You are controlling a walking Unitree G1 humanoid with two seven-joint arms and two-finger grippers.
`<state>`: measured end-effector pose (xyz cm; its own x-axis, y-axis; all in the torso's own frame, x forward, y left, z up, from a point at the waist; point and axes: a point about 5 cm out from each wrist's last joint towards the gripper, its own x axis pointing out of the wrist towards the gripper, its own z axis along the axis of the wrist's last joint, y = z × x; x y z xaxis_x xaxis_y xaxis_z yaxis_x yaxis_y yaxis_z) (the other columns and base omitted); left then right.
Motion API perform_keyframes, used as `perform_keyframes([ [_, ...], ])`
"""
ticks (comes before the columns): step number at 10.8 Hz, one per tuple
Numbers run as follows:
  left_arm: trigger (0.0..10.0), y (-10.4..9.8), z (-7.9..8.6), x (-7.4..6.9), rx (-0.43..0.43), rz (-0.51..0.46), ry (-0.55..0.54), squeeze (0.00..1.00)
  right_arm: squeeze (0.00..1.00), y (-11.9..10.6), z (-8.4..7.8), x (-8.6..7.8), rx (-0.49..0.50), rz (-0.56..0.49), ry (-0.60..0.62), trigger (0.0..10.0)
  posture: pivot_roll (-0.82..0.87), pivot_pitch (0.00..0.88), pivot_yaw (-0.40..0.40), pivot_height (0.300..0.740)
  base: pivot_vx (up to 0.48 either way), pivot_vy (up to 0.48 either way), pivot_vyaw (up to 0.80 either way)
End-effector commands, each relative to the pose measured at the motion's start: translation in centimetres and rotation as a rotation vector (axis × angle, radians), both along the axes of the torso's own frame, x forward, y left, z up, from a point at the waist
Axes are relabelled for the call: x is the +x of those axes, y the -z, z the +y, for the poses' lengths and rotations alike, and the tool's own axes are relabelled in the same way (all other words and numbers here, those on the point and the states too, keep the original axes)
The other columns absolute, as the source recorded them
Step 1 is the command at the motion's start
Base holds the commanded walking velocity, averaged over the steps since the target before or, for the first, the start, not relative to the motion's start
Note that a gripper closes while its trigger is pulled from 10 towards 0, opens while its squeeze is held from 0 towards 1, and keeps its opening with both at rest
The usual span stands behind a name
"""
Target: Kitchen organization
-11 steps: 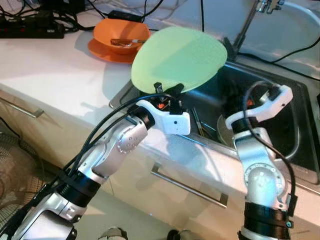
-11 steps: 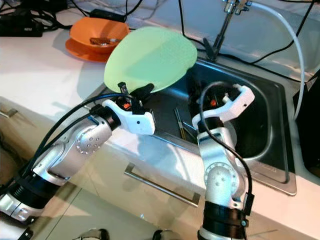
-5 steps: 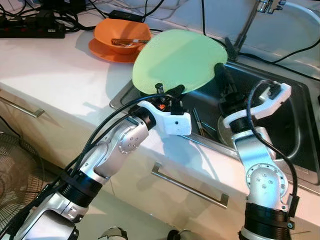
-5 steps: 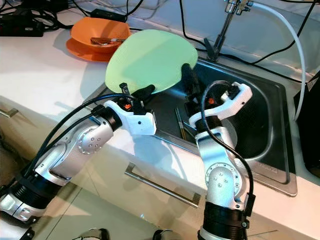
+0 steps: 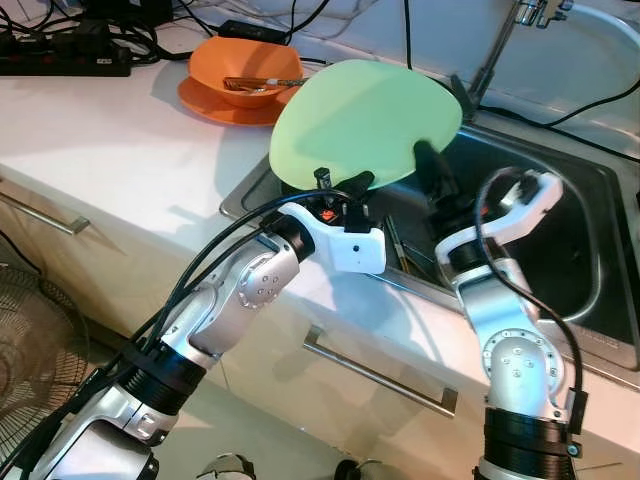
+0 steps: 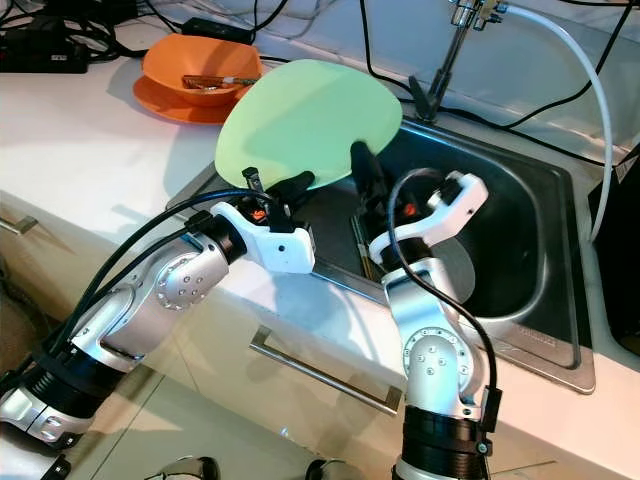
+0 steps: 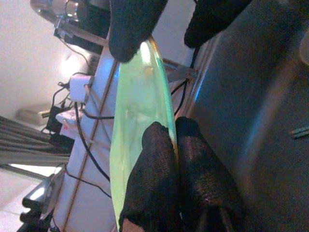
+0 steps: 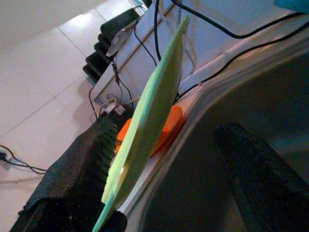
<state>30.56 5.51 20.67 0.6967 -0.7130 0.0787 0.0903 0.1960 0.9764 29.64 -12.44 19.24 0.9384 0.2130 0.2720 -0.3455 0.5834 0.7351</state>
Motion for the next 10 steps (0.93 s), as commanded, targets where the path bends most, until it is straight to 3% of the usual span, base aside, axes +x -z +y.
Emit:
perform_keyframes([
  [1,10.0,-0.9,-1.0,-0.6,-0.003,-0.039,0.062,0.0,0.0,0.1,0.1,0.1,-0.005,0.005,0.005,10.0,-0.06,0.072,-0.097,0.74,0.0,0.0,0.0],
  [4,10.0,-0.7,-1.3,-0.9,0.009,-0.029,0.091,0.0,0.0,0.1,0.7,0.6,-0.004,0.014,0.0,10.0,-0.06,0.073,-0.098,0.74,0.0,0.0,0.0],
  [5,10.0,-0.7,-1.3,-0.9,0.011,-0.028,0.091,0.0,0.0,0.1,0.6,0.7,-0.002,0.02,0.01,9.5,-0.06,0.073,-0.098,0.74,0.0,0.0,0.0],
  [6,10.0,-0.7,-1.3,-0.9,0.012,-0.028,0.09,0.0,0.0,0.2,0.4,0.8,0.0,0.029,0.027,0.0,-0.06,0.073,-0.098,0.74,0.0,0.0,0.0],
  [10,10.0,-0.6,-1.1,-0.8,0.022,-0.028,0.081,0.0,0.0,0.5,-0.5,1.3,0.002,0.065,0.093,0.0,-0.06,0.071,-0.098,0.74,0.0,0.0,0.0],
])
